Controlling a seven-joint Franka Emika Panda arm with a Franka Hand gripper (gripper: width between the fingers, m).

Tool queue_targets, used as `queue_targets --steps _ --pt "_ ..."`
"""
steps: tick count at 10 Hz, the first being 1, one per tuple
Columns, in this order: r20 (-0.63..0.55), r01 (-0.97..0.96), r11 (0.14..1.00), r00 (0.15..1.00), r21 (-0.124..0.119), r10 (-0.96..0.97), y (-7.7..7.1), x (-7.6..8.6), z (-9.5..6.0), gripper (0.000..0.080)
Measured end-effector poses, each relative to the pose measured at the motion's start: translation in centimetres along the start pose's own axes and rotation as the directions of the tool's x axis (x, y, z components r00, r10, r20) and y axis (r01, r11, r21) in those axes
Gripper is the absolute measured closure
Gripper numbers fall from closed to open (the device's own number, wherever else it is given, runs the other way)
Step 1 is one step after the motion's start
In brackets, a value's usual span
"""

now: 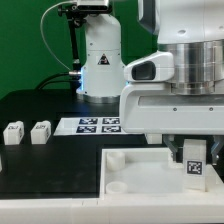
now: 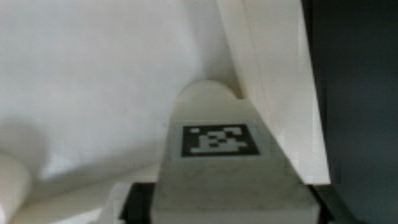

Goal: Assemble one leg

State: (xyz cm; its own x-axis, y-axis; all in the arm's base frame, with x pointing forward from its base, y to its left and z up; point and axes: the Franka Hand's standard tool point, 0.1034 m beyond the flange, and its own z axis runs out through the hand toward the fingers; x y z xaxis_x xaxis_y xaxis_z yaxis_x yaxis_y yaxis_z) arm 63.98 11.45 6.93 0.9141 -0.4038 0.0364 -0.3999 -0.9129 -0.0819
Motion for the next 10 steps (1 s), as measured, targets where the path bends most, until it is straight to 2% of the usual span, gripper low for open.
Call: queue_targets --steps 3,4,5,7,8,9,10 --pt "0.004 -0.319 0.948 0.948 0.002 0.319 0.17 0.05 0.06 0.0509" --pt "0.017 -0.492 0.87 0.87 0.008 0.492 0.25 0.06 0.1 0.0509" --pt "0.046 -0.692 0.721 0.721 0.014 0.691 0.28 -0.03 0.14 0.0509" --pt "0.082 -0.918 0.398 0.396 -0.001 0.915 -0.06 -0.25 0.2 0.0509" --pt "0.082 -0.924 0.383 0.382 -0.002 0.921 -0.05 -0.25 0.2 0.0509" --pt "0.083 -0.943 0.334 0.332 -0.007 0.94 -0.05 -0.27 0.21 0.0509" --pt "0.083 -0.936 0.351 0.349 -0.006 0.933 -0.06 -0.28 0.24 0.0509"
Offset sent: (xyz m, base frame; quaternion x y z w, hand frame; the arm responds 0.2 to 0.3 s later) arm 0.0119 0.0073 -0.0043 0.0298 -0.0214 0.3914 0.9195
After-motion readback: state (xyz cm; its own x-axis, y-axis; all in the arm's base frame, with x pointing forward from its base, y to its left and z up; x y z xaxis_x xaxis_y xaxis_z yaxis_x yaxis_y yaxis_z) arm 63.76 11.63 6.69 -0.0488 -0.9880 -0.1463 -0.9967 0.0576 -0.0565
